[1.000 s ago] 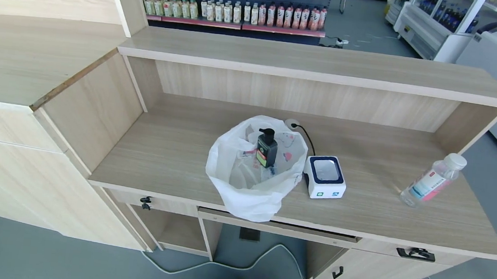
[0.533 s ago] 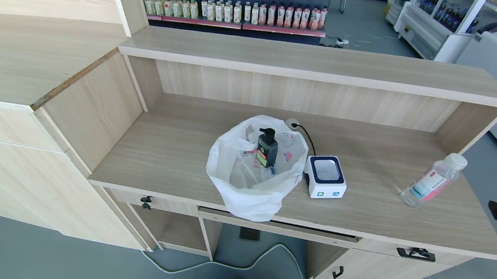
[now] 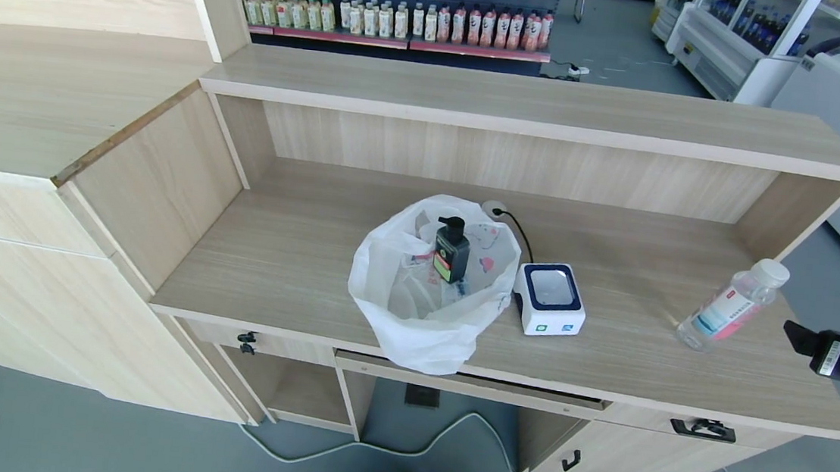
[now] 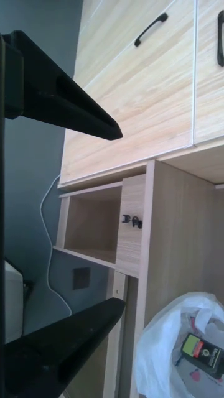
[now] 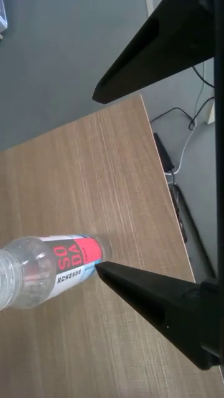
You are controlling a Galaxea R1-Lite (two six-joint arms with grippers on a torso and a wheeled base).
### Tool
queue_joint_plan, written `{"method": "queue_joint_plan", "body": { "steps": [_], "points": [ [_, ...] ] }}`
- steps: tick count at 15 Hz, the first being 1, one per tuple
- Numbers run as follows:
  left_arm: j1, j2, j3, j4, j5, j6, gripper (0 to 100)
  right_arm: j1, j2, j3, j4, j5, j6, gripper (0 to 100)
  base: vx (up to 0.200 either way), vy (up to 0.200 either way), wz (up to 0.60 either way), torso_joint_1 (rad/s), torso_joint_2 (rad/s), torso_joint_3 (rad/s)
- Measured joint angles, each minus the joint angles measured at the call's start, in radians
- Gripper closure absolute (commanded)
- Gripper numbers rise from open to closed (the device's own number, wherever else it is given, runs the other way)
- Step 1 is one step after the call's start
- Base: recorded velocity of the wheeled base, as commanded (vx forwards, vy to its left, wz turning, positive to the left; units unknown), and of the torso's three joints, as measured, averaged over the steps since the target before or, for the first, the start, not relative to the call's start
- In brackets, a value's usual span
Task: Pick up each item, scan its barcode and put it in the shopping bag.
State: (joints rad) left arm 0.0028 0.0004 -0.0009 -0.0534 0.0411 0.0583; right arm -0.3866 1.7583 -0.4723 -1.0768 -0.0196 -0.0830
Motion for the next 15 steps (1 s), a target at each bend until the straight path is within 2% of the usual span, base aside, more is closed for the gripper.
{"method": "queue_joint_plan", "body": {
  "steps": [15],
  "points": [
    [0.000, 0.000, 0.000, 0.000, 0.000, 0.000, 0, 0.009, 0.170, -0.098, -0.116, -0.003, -0.076, 0, 0.000, 0.000, 0.00, 0.000, 0.00, 0.000]
  ]
}}
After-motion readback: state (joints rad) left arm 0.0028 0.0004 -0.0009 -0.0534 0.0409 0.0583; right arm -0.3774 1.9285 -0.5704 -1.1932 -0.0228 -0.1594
